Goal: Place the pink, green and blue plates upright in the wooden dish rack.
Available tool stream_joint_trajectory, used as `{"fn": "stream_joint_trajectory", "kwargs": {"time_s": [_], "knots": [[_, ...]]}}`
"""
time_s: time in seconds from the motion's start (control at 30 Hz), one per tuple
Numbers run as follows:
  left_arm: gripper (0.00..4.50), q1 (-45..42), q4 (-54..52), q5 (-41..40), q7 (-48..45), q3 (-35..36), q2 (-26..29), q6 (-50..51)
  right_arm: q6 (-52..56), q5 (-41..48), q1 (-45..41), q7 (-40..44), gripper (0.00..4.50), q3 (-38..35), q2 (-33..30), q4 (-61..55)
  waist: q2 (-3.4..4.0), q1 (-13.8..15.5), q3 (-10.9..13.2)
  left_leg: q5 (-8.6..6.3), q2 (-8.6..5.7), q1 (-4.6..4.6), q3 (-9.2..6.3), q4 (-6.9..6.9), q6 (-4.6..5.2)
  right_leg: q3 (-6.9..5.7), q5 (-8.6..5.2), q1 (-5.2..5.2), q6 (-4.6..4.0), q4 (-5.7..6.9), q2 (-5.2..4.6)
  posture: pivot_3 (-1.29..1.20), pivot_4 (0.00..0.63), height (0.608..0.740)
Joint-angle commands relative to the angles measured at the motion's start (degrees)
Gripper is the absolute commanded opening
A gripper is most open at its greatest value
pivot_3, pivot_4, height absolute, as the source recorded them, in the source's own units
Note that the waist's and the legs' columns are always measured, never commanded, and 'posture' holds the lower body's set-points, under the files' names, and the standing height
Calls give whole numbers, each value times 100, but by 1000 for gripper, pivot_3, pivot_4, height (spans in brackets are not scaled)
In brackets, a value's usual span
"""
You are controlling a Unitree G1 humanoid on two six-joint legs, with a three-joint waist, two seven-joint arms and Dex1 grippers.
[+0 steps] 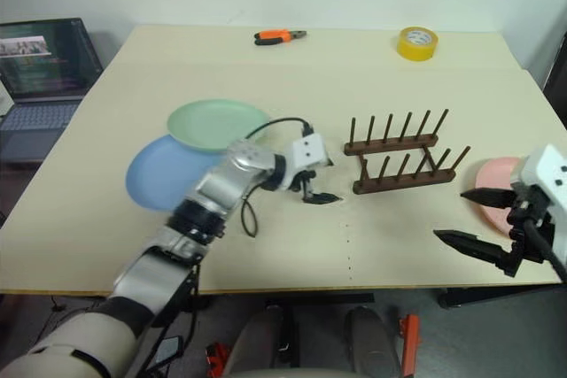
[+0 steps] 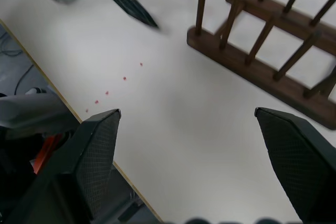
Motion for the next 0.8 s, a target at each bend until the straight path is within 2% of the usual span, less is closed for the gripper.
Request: {"fn": "stream_joint_trajectory", "kwargs": {"time_s": [0.03, 0.07, 0.17, 0.27, 0.37, 0.4, 0.47, 0.6, 0.7, 0.8], "knots": [[3223, 266, -1379, -382, -460, 48, 349, 675, -110, -421, 5, -700, 3503, 467, 323, -64, 8, 0, -5, 0, -3, 2, 3, 1, 0, 2, -5, 0, -9, 1, -4, 0, 150, 740], [3057, 362, -1673, -449, -531, 5, 445, 840, -112, -452, -6, -822, 3345, 598, 438, -92, 11, 1, -6, 0, -4, 2, 4, 3, 0, 4, -10, 0, -18, 2, -5, 0, 150, 740], [2139, 574, -2298, -637, -597, -136, 506, 1251, -108, -722, -101, -1291, 2400, 1075, 720, -57, 9, 0, -9, 0, -4, 3, 1, 9, 1, 4, -10, 4, -20, 3, -5, 0, 150, 740], [1099, 724, -2361, -444, -228, -485, 252, 1221, -141, -1226, -335, -1931, 1349, 1715, 1027, 215, 7, 6, -10, 1, -5, 3, -1, 22, 1, 3, -5, 6, -22, 5, -5, 0, 150, 740], [87, 789, -2027, -172, 329, -816, -260, 1046, -147, -1565, -582, -2400, 355, 2250, 1391, 374, 6, 7, -11, 2, -9, 4, -2, 26, 3, 9, -3, 10, -23, 0, -4, 0, 150, 740], [0, 791, -1947, -157, 470, -846, -422, 1073, -157, -1669, -641, -2503, 8, 2372, 1474, 425, 5, 5, -11, 2, -11, 4, 0, 25, 4, 13, -3, 9, -22, 1, -5, 0, 150, 740], [0, 776, -1792, -56, 690, -918, -611, 992, -186, -1829, -731, -2622, 8, 2548, 1579, 498, 5, 5, -11, 2, -11, 3, 0, 26, 5, 14, 1, 7, -20, 3, -4, 0, 150, 740], [0, 766, -1712, -8, 781, -955, -653, 910, -185, -1943, -784, -2639, 8, 2622, 1639, 519, 10, -15, -14, 2, -8, 4, 0, 15, 4, 16, -1, 3, -23, 4, 10, 0, 150, 740], [0, 707, -1086, 394, 1533, -1196, -1243, 565, -826, -2760, -982, -3357, 8, 3322, 2183, 1083, 6, 0, -19, 2, -8, 7, -10, 16, 4, 6, -4, 6, -30, 6, 22, 0, 150, 740], [0, 724, -856, 532, 1722, -1239, -1444, 445, -1184, -3143, -1090, -3596, 8, 3589, 2573, 1429, 8, -11, -21, 2, -9, 6, -4, 20, 4, 13, 0, 6, -25, 5, 15, 0, 150, 740]]}}
